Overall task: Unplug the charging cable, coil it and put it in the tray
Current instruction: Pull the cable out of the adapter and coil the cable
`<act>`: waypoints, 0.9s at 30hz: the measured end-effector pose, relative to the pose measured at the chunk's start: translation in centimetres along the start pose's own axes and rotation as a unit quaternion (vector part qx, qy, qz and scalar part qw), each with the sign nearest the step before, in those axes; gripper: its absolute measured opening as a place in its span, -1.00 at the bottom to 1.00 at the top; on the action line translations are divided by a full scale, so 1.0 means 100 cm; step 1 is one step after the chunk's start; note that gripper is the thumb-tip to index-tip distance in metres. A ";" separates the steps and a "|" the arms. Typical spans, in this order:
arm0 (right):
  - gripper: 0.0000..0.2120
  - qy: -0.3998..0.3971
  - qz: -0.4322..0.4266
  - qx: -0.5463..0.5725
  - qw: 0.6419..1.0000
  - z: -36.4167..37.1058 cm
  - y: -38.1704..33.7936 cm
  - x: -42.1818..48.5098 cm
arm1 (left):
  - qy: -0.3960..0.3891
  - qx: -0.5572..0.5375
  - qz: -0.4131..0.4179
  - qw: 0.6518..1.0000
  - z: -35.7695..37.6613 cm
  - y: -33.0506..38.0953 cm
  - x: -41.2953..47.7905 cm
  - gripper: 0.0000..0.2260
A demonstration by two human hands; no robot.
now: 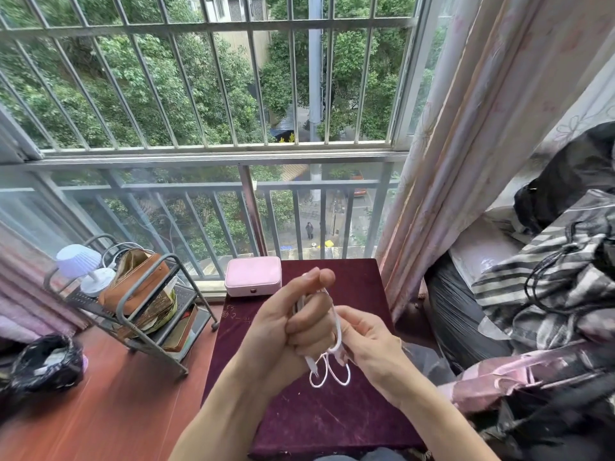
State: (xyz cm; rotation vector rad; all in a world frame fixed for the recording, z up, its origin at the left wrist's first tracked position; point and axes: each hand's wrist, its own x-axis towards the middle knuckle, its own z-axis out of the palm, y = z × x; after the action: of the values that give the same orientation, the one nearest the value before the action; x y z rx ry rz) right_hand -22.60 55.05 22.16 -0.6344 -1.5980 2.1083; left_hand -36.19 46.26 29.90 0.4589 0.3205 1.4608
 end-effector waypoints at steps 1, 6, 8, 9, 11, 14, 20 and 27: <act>-0.75 0.000 -0.008 -0.022 1.000 0.001 0.003 -0.002 | 0.015 0.007 0.009 1.000 -0.001 0.002 0.001 -0.81; -0.78 0.033 -0.050 -0.156 0.986 0.004 0.008 -0.014 | 0.075 0.051 0.051 0.995 -0.008 0.009 0.005 -0.75; -0.79 0.045 -0.064 -0.230 0.970 0.004 0.008 -0.022 | 0.097 0.066 0.064 0.991 -0.011 0.012 0.006 -0.69; -0.79 0.045 -0.069 -0.248 0.965 0.004 0.007 -0.025 | 0.107 0.068 0.070 0.989 -0.012 0.013 0.006 -0.66; -0.79 0.028 -0.077 -0.288 0.954 0.005 0.001 -0.031 | 0.132 0.081 0.084 0.984 -0.013 0.015 0.009 -0.63; -0.81 -0.024 -0.092 -0.392 0.915 0.007 -0.011 -0.039 | 0.177 0.135 0.099 0.970 -0.013 0.016 0.013 -0.66; -0.80 -0.091 -0.124 -0.539 0.828 0.006 -0.049 -0.048 | 0.218 0.229 0.073 0.946 -0.019 0.015 0.013 -0.63; -0.83 -0.091 -0.139 -0.565 0.808 -0.005 -0.088 -0.046 | 0.190 0.262 -0.022 0.946 -0.026 0.014 0.004 -0.70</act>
State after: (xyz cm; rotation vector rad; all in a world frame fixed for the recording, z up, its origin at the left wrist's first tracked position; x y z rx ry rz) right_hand -18.06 54.98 31.00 -0.4557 -2.7989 0.8305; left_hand -38.67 46.95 28.33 0.5860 1.0375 1.4086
